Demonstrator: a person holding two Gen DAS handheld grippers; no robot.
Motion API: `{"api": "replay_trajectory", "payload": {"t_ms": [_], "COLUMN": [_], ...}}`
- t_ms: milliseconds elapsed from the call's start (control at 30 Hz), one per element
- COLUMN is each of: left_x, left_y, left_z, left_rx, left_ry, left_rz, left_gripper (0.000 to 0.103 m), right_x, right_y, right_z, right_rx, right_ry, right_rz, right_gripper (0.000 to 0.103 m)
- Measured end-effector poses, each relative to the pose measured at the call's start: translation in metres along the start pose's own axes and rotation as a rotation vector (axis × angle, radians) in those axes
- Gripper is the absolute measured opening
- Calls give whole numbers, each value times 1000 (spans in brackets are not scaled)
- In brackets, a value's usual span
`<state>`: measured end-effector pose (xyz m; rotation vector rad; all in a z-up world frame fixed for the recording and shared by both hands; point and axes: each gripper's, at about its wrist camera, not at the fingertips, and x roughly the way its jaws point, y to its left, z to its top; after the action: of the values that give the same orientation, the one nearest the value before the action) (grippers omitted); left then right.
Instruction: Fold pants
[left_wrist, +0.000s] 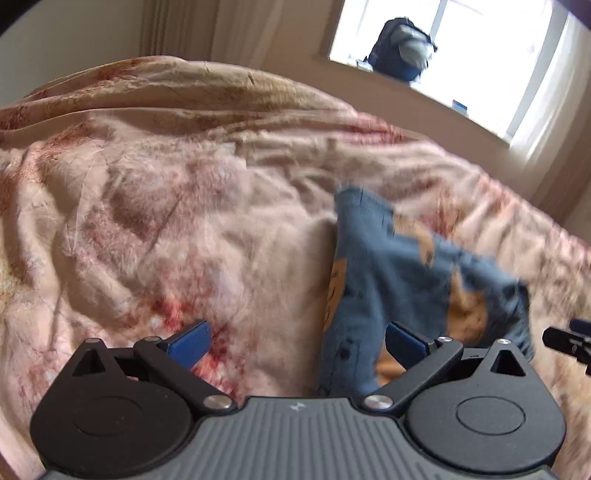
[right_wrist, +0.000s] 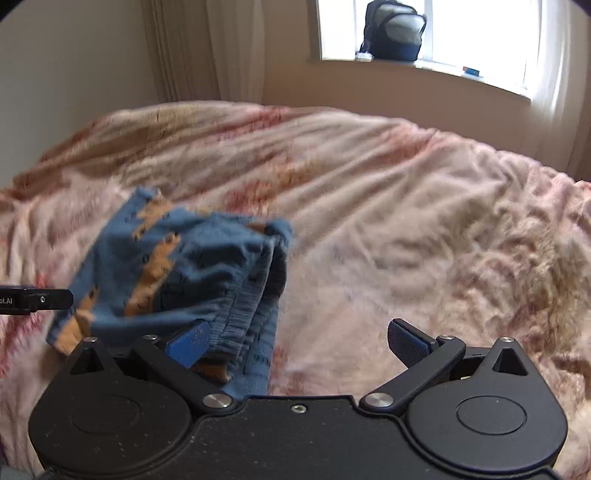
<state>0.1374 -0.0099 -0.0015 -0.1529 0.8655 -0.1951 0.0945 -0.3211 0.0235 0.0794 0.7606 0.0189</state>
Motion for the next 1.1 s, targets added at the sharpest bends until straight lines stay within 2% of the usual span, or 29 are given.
{"api": "replay_trajectory", "payload": {"t_ms": [100,200,267,333,433,533,600,667,833,1033,1100], "left_x": [15,33,48,67,83,80,75,74,82,78,81], "left_y": [-12,-29,-31,-21,-2,-10,-13,-12,-6,-3,0], "left_z": [17,33,39,36,28,32,35,35,35,41,44], "left_rx": [36,148,166,133,31,99,107,86,67,34,30], "left_ry": [-20,-54,-71,-41,-46,-58,-77,-87,-68,-105,-111], "left_rz": [7,25,56,42,-29,-4,-7,-23,-35,-30,-28], "left_gripper": [103,103,103,103,103,103,103,103,103,103,103], "right_x": [1,25,42,58,65,60,51,50,74,57,62], "right_y": [5,15,19,12,-14,-20,-18,-15,-9,-9,-4], "right_z": [8,14,13,9,7,13,16,19,9,15,15], "right_rx": [37,-17,-76,-69,83,150,136,136,79,114,87], "right_ry": [-111,-158,-149,-113,-80,-113,-175,-199,-91,-197,-167], "right_rz": [5,-18,-64,-153,-111,-111,-77,-48,-122,-79,-80], "right_gripper": [102,102,102,102,102,102,102,102,102,102,102]}}
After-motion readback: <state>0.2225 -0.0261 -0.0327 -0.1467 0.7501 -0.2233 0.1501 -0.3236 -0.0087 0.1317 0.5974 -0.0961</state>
